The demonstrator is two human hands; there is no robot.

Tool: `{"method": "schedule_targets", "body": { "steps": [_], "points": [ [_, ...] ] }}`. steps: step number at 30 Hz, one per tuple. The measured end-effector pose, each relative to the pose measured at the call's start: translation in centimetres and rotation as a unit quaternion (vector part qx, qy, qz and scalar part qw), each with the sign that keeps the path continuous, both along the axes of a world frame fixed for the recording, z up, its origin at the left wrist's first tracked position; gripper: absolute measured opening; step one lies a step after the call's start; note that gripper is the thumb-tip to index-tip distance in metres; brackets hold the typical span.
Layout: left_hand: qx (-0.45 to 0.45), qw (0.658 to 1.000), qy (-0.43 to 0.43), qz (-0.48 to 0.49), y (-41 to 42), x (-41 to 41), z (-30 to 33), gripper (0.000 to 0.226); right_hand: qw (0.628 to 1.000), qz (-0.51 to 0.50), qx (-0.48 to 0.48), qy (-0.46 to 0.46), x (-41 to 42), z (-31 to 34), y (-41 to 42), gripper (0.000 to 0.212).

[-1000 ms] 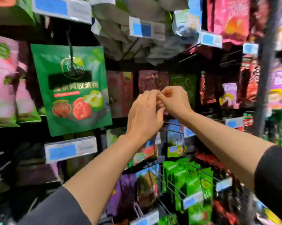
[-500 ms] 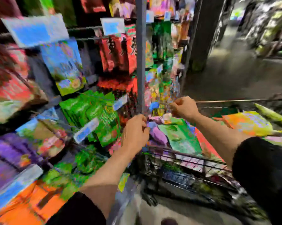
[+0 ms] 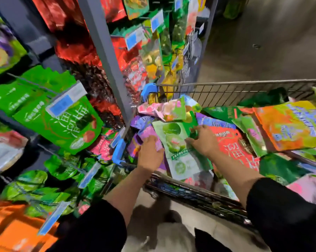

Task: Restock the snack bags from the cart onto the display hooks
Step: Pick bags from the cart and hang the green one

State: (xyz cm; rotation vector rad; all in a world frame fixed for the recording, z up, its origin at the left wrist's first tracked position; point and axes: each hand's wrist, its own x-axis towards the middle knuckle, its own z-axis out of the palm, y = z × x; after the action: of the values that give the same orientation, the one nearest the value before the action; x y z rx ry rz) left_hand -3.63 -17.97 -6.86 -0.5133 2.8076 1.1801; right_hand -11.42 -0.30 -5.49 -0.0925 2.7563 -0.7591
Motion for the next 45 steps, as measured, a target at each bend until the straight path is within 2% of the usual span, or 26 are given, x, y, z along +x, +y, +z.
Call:
{"method": "schedule_targets", "body": {
  "steps": [7,10,12,15,17,18,19,20,22,24,27,29,30,33,34,36,37,39,41,42,43,45],
  "points": [
    [0.107,0.992,-0.063,0.032,0.2,-2.2,-1.6,0.052,1.000,0.004,0.020,-0.023,-0.2,-1.8,-1.5,0.093],
    [0.152,0.987,-0.051,0.022,-0.3,-2.1,-1.7,0.055,1.000,-0.016,-0.005,-0.020,1.0,-2.2,-1.9,0.099],
    [0.213,0.975,-0.043,0.055,-0.6,-2.1,-1.4,0.053,0.996,-0.052,-0.064,-0.017,2.0,-2.4,-2.0,0.096],
    [0.377,0.918,-0.045,0.112,-0.7,-2.1,-1.3,0.053,0.968,-0.159,-0.194,-0.017,2.9,-2.1,-1.5,0.095],
    [0.426,0.899,-0.064,0.082,-0.4,-2.4,-1.1,0.030,0.935,-0.221,-0.277,-0.020,3.0,-1.6,-1.0,0.083],
    [0.429,0.899,-0.066,0.054,-0.2,-2.3,-0.8,0.020,0.926,-0.236,-0.294,-0.023,3.0,-1.1,-0.9,0.078],
    [0.434,0.899,-0.060,0.031,-0.1,-2.4,-0.9,0.021,0.923,-0.244,-0.296,-0.023,3.0,-0.7,-0.8,0.075],
    [0.433,0.900,-0.053,0.007,0.1,-2.5,-1.0,0.030,0.922,-0.245,-0.299,-0.013,3.0,-0.3,-0.8,0.073],
    [0.437,0.898,-0.033,-0.032,0.9,-2.6,-0.9,0.063,0.912,-0.256,-0.321,0.011,3.1,0.0,-0.5,0.071],
    [0.427,0.903,-0.014,-0.044,2.1,-3.0,-0.3,0.074,0.889,-0.287,-0.355,0.029,3.3,0.1,0.1,0.068],
    [0.411,0.910,0.027,-0.036,3.5,-4.3,0.7,0.070,0.863,-0.319,-0.389,0.048,4.0,0.3,1.5,0.065],
    [0.403,0.912,0.046,-0.051,4.6,-5.3,1.7,0.057,0.860,-0.317,-0.394,0.062,4.3,0.6,2.6,0.068],
    [0.390,0.917,0.052,-0.066,5.2,-5.8,2.2,0.047,0.859,-0.316,-0.395,0.075,4.3,1.0,3.4,0.063],
    [0.367,0.922,0.077,-0.099,7.6,-7.3,3.7,0.028,0.853,-0.334,-0.383,0.119,4.0,2.6,6.4,0.029],
    [0.366,0.921,0.080,-0.110,8.4,-7.7,4.2,0.025,0.844,-0.353,-0.378,0.140,4.0,3.1,7.6,0.030],
    [0.365,0.917,0.089,-0.132,10.1,-8.6,5.1,0.024,0.832,-0.405,-0.316,0.208,3.6,3.4,10.4,0.033],
    [0.366,0.916,0.093,-0.137,10.8,-9.0,5.5,0.025,0.835,-0.424,-0.253,0.242,3.4,3.6,11.9,0.030],
    [0.372,0.914,0.093,-0.133,12.3,-9.7,5.9,0.025,0.867,-0.404,-0.059,0.286,2.7,4.2,14.7,0.035],
    [0.372,0.917,0.089,-0.112,13.3,-10.2,5.9,0.027,0.921,-0.281,0.114,0.245,1.5,4.6,17.0,0.066],
    [0.376,0.917,0.089,-0.097,13.7,-10.3,5.7,0.028,0.936,-0.217,0.184,0.206,0.8,4.3,17.7,0.080],
    [0.378,0.918,0.088,-0.079,13.8,-10.3,5.6,0.030,0.942,-0.169,0.236,0.168,0.3,3.8,18.1,0.088],
    [0.378,0.921,0.082,-0.045,13.6,-10.3,5.3,0.033,0.941,-0.133,0.282,0.130,-0.3,2.4,18.2,0.084]
  ]
}}
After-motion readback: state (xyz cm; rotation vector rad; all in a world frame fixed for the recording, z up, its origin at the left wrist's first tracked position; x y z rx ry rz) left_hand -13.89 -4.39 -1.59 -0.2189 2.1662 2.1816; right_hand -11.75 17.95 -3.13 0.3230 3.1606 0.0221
